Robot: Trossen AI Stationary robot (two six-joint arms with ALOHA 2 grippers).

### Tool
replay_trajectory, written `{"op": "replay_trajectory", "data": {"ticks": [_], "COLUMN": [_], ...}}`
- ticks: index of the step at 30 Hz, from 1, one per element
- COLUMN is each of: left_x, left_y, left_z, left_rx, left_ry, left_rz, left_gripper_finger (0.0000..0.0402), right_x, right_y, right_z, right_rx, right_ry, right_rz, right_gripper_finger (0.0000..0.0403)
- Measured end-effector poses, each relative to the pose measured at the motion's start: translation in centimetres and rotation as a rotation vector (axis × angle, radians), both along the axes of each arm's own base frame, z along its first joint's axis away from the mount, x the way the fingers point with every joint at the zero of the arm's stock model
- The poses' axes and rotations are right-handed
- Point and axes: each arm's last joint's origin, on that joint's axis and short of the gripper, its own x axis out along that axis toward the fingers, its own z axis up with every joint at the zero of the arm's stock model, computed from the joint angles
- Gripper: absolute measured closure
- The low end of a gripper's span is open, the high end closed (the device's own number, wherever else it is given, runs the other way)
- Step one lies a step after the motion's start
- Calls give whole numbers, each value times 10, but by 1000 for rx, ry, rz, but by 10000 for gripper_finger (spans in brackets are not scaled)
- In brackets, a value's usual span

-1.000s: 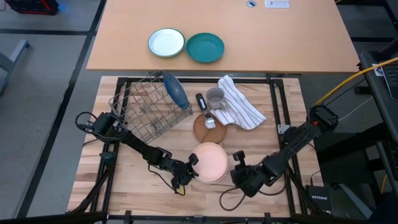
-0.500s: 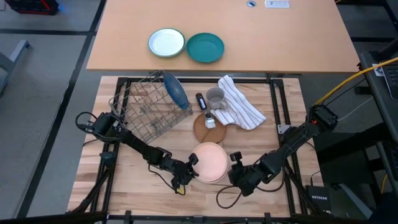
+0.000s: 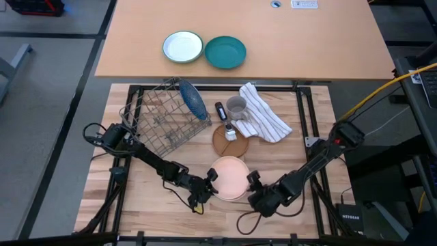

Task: Sort dishes
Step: Put the light orange plate into the dish rack

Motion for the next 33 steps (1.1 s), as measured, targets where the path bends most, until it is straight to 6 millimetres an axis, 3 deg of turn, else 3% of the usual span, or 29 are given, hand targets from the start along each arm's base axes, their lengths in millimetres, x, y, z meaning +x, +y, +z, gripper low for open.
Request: {"op": "replay_trajectory", "data": {"ticks": [12,21,24,30,33], "left_x": [0,-1,-1,-1,-2], "left_y": [0,1,0,0,-2], "left_z": [0,-2,-1,-1,-1], "left_rx": [0,2,-1,0,0], "left_ry": [1,9,4,2,0], "left_rz": [1,6,4,0,-1], "left_gripper_finger": [393,393,390,386,367], "right_x": [6,29,30,34,37], "right_y": [-2,-14,-14,-11,-8], "right_z": [-9,-36,-36,-32,-27], "right_rx": [-161,-123,-124,-126,-108], "right_ry": [-39,26,22,10,4], "right_rz": [84,123,122,125,133], "right_gripper_finger": [262,267,290,380,387]}}
